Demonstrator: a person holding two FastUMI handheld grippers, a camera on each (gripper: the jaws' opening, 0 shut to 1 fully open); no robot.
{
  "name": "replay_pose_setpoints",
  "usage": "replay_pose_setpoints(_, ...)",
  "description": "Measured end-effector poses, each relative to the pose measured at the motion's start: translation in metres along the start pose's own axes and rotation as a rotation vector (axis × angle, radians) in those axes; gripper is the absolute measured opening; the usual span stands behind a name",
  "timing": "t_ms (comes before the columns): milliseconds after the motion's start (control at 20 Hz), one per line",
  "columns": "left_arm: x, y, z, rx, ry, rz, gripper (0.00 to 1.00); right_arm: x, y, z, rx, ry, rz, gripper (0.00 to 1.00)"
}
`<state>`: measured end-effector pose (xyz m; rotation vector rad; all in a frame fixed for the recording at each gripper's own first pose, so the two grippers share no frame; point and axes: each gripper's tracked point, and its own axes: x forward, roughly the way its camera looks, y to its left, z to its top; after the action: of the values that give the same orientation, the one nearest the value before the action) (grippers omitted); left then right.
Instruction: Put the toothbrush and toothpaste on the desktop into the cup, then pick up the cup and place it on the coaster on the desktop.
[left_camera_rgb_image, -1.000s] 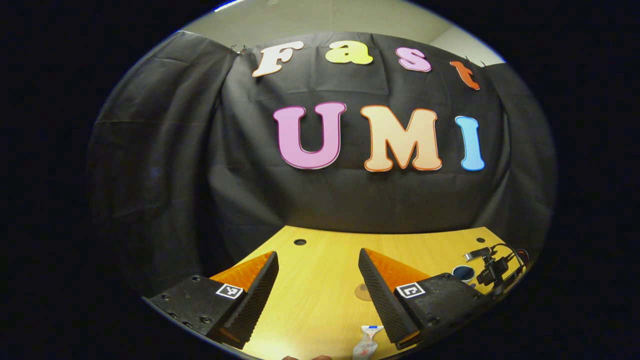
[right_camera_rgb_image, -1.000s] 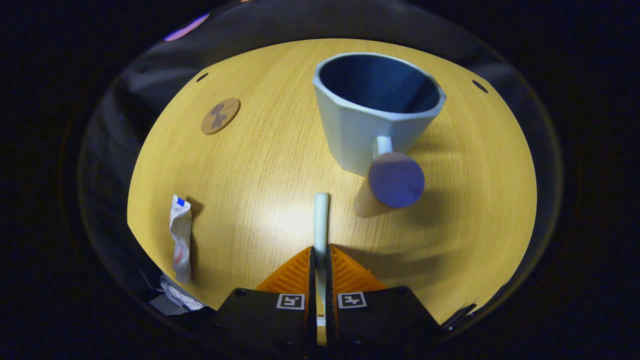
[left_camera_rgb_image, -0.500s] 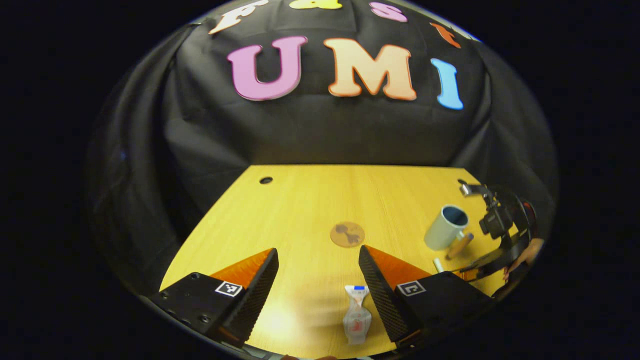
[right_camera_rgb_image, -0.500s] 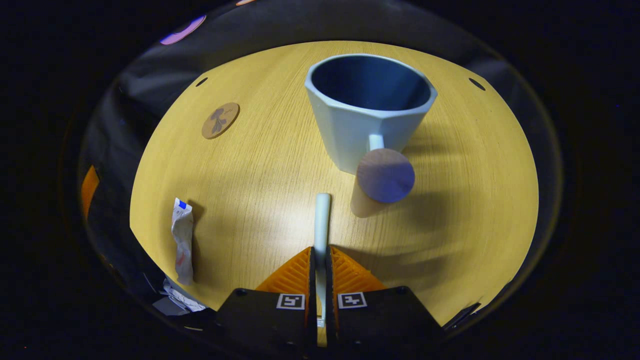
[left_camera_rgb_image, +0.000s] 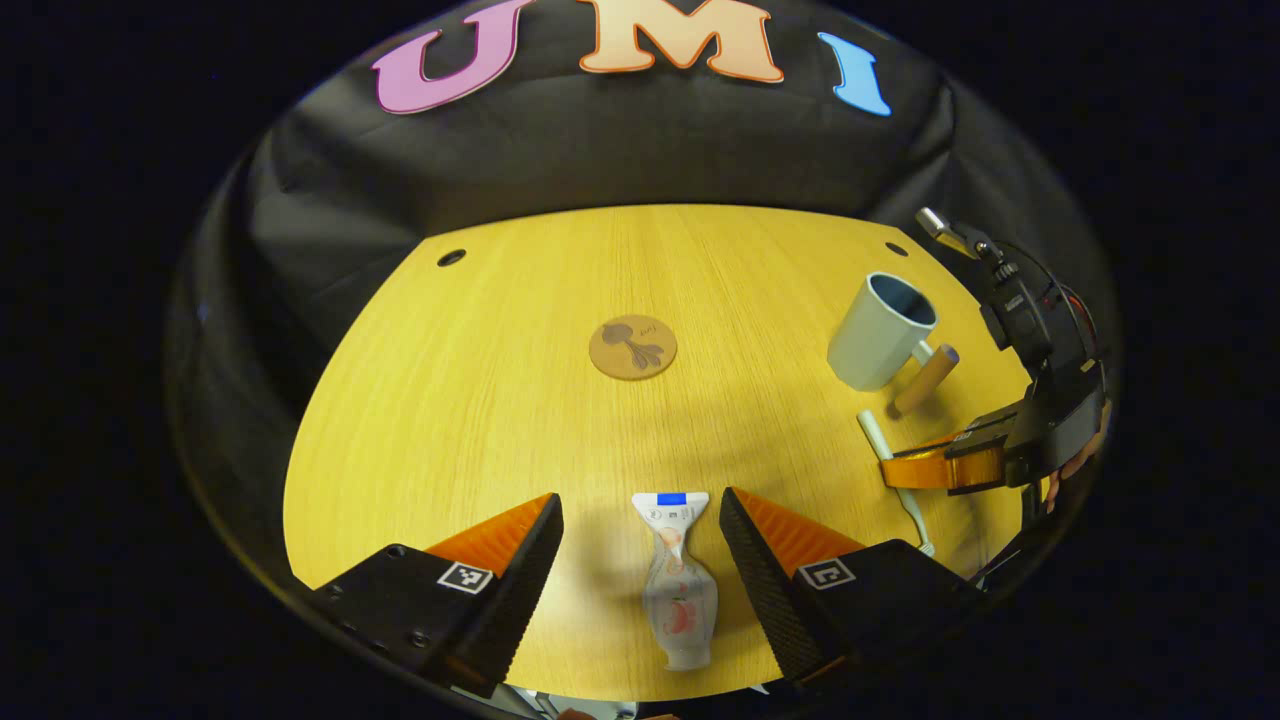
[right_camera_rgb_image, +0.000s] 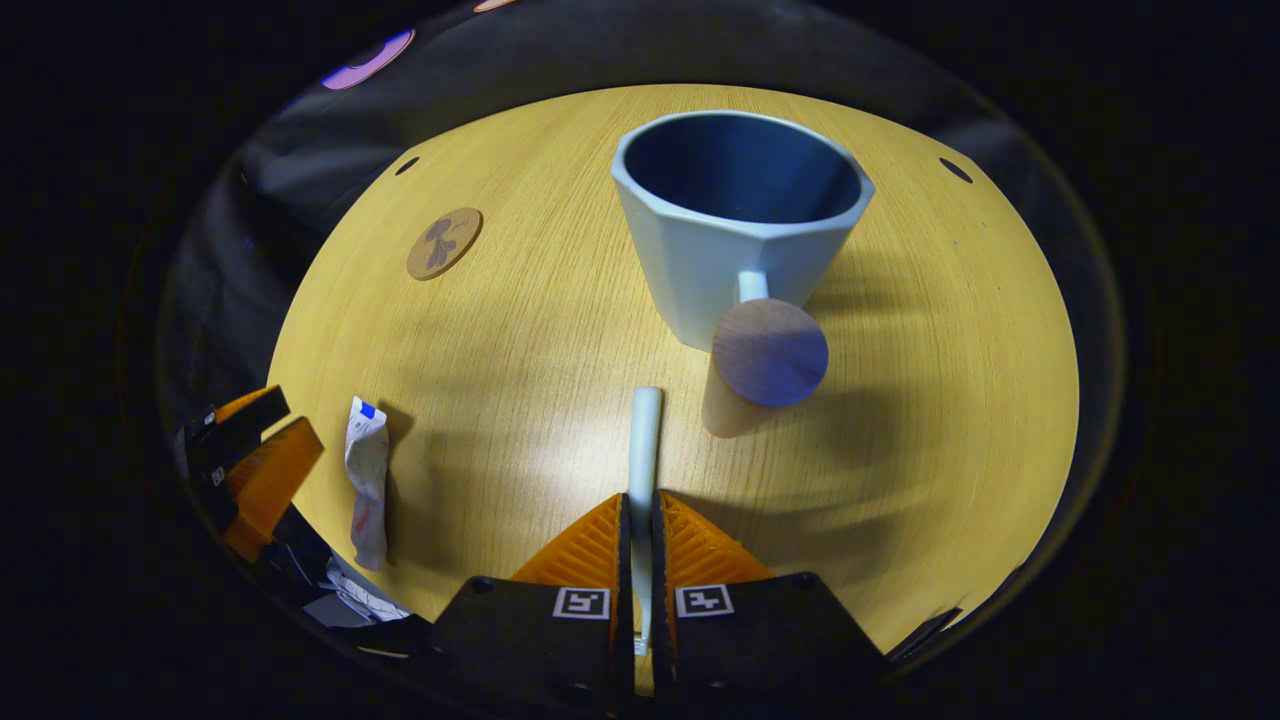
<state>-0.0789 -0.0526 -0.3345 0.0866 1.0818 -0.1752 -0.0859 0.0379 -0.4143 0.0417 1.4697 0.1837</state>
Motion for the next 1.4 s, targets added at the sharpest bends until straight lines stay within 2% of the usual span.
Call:
replay_pose_setpoints(200, 0.014, -0.001, -0.028, -0.007, 0.127, -0.010, 0.95, 0.000, 0.001, 0.001, -0.009, -0.007, -0.004, 0.10)
replay_pose_setpoints(300, 0.019, -0.003, -0.037, -0.004, 0.165, -0.019, 0.91, 0.000, 0.001, 0.002, -0.016, -0.011, -0.008, 0.10)
replay_pose_setpoints(450, 0.023, -0.012, -0.047, -0.035, 0.212, -0.045, 0.76, 0.000, 0.002, 0.002, -0.023, -0.015, -0.011, 0.10)
replay_pose_setpoints(700, 0.030, -0.015, -0.057, -0.070, 0.261, -0.047, 0.61, 0.000, 0.002, 0.002, -0.040, -0.016, -0.004, 0.10)
replay_pose_setpoints(750, 0.031, -0.015, -0.058, -0.067, 0.264, -0.041, 0.55, 0.001, 0.001, 0.001, -0.047, -0.019, -0.004, 0.10)
replay_pose_setpoints(800, 0.031, -0.013, -0.058, -0.056, 0.273, -0.035, 0.53, 0.001, 0.002, 0.002, -0.052, -0.021, -0.007, 0.10)
replay_pose_setpoints(850, 0.030, -0.012, -0.059, -0.036, 0.278, -0.039, 0.45, 0.000, 0.002, 0.002, -0.059, -0.023, -0.010, 0.10)
replay_pose_setpoints(900, 0.029, -0.014, -0.060, 0.002, 0.291, -0.044, 0.45, -0.001, 0.002, 0.002, -0.069, -0.023, -0.015, 0.10)
replay_pose_setpoints(1000, 0.032, -0.017, -0.057, 0.062, 0.307, -0.061, 0.37, 0.000, 0.002, 0.003, -0.096, -0.026, -0.030, 0.10)
replay_pose_setpoints(1100, 0.031, -0.021, -0.056, 0.068, 0.316, -0.057, 0.21, 0.000, 0.002, 0.002, -0.130, -0.025, -0.055, 0.10)
replay_pose_setpoints(1150, 0.033, -0.022, -0.056, 0.064, 0.319, -0.055, 0.17, 0.000, 0.002, 0.002, -0.147, -0.024, -0.068, 0.10)
replay_pose_setpoints(1400, 0.032, -0.021, -0.057, 0.045, 0.303, -0.059, 0.16, 0.000, 0.002, 0.003, -0.142, -0.002, -0.082, 0.07)
